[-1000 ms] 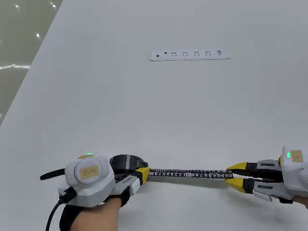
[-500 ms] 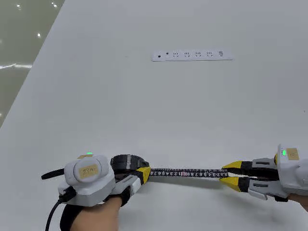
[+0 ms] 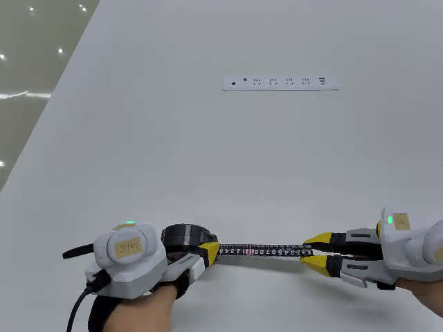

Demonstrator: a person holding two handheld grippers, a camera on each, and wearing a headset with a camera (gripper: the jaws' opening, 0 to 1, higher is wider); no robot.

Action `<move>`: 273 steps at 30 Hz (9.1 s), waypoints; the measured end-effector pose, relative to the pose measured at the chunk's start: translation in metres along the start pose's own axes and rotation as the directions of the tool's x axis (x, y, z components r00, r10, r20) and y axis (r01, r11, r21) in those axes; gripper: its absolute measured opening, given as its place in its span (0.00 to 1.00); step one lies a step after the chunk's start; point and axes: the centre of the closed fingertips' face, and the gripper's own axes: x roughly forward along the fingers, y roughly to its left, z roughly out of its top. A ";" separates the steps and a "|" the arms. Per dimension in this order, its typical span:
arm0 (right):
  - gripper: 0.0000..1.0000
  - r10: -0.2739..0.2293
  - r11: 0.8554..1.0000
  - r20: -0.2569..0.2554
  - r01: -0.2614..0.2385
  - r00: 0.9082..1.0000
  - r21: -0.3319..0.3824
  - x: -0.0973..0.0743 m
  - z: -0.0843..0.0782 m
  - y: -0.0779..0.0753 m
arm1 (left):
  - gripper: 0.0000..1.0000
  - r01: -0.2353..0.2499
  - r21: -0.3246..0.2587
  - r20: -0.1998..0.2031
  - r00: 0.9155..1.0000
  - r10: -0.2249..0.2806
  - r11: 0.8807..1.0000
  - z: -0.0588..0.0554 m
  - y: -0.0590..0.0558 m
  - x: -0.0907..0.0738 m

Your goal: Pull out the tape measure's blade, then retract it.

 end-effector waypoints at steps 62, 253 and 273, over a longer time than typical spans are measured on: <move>0.11 0.099 0.995 0.054 -0.100 0.994 0.009 0.100 0.036 0.029 | 0.57 0.028 -0.059 0.012 1.000 -0.027 0.998 0.002 0.002 -0.001; 0.72 -0.314 0.930 -0.121 0.331 0.941 0.158 -0.082 -0.019 0.039 | 0.79 0.295 0.333 -0.133 0.955 -0.265 0.896 -0.027 0.070 -0.118; 0.94 -0.348 0.912 -0.121 0.366 0.930 0.188 -0.092 -0.022 0.039 | 0.95 0.307 0.310 -0.090 0.952 -0.293 0.900 -0.015 0.070 -0.123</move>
